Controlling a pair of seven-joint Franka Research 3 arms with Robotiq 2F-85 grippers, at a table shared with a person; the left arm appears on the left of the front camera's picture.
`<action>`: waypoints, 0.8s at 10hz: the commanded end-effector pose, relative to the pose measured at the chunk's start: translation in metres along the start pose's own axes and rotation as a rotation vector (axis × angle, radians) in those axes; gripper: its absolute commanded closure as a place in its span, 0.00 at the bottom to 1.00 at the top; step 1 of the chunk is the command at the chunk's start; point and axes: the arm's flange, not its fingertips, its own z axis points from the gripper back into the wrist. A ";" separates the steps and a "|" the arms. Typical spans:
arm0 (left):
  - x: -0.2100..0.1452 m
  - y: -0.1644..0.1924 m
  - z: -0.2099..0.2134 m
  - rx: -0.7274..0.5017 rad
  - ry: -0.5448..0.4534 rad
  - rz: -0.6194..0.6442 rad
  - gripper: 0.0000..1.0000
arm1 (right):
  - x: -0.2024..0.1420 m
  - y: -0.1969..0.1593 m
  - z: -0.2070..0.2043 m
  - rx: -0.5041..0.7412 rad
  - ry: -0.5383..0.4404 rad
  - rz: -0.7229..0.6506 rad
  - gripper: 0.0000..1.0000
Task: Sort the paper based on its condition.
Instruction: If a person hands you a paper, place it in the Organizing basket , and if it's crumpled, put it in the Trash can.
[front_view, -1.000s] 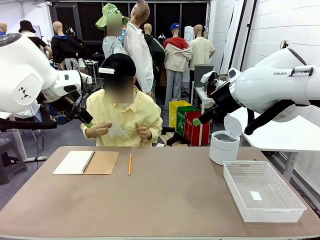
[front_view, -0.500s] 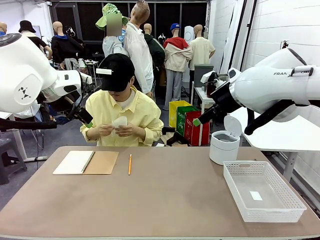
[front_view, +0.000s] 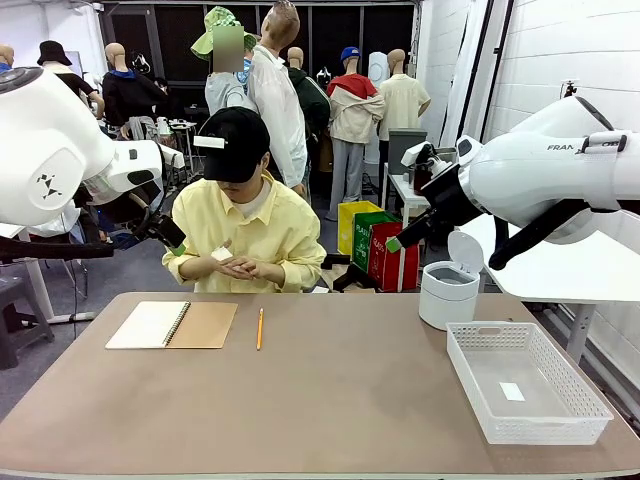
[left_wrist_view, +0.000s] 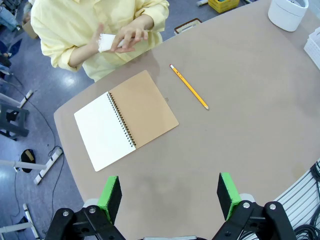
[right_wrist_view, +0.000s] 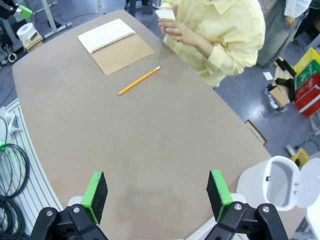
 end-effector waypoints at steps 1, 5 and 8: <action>0.000 0.000 0.000 -0.004 0.006 0.000 0.00 | -0.001 0.001 -0.001 0.004 0.004 0.001 0.00; 0.000 0.000 0.000 -0.004 0.006 0.000 0.00 | -0.001 0.001 -0.001 0.004 0.004 0.001 0.00; 0.000 0.000 0.000 -0.004 0.006 0.000 0.00 | -0.001 0.001 -0.001 0.004 0.004 0.001 0.00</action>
